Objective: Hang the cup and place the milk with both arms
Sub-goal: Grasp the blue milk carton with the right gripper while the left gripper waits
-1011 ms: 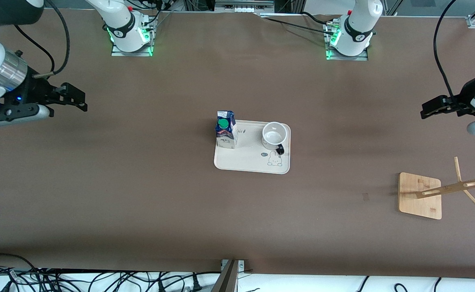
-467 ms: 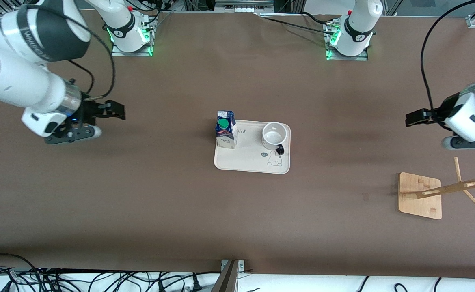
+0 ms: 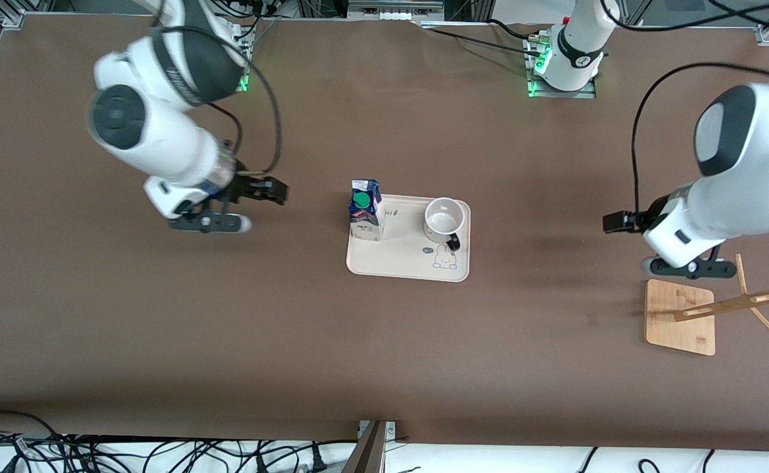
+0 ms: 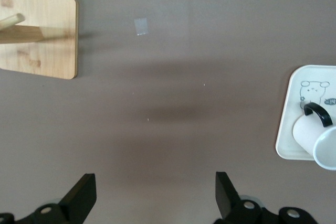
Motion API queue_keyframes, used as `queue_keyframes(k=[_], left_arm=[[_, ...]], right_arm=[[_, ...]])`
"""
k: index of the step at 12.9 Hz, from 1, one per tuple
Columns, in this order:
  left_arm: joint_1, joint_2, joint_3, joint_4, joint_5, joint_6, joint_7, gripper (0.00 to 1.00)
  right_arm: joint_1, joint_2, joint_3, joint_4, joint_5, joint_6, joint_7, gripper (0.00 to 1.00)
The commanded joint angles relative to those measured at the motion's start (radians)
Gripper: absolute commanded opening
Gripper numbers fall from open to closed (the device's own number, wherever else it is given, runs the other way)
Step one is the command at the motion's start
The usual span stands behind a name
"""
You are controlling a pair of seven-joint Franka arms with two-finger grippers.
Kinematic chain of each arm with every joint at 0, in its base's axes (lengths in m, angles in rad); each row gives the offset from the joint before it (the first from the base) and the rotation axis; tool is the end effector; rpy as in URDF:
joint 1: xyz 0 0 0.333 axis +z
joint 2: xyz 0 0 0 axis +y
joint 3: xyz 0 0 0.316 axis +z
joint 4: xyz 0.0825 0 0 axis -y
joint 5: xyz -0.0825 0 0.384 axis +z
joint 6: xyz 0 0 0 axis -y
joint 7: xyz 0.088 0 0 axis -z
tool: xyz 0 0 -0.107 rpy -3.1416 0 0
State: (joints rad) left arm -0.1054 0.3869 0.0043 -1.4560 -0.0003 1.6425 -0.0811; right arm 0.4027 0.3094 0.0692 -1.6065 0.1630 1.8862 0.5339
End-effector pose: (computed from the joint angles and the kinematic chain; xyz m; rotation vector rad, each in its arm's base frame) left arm 0.6492 -0.0663 0.4484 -3.1064 0.0312 0.3108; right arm 0.5748 0.3018 0.4486 -2.9924 0.1766 0.1654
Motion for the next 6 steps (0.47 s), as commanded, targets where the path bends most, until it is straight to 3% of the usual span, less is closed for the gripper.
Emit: queue_keyframes(k=[1, 6], left_arm=[[-0.025, 0.045, 0.006, 0.016, -0.023, 0.029, -0.008, 1.0], [-0.024, 0.104, 0.006, 0.011, -0.024, 0.108, -0.008, 1.0]], right_arm=[[0.08, 0.059, -0.009, 0.025, 0.021, 0.08, 0.133, 1.0], [0.185, 0.149, -0.009, 0.109, 0.021, 0.105, 0.336, 1.0]])
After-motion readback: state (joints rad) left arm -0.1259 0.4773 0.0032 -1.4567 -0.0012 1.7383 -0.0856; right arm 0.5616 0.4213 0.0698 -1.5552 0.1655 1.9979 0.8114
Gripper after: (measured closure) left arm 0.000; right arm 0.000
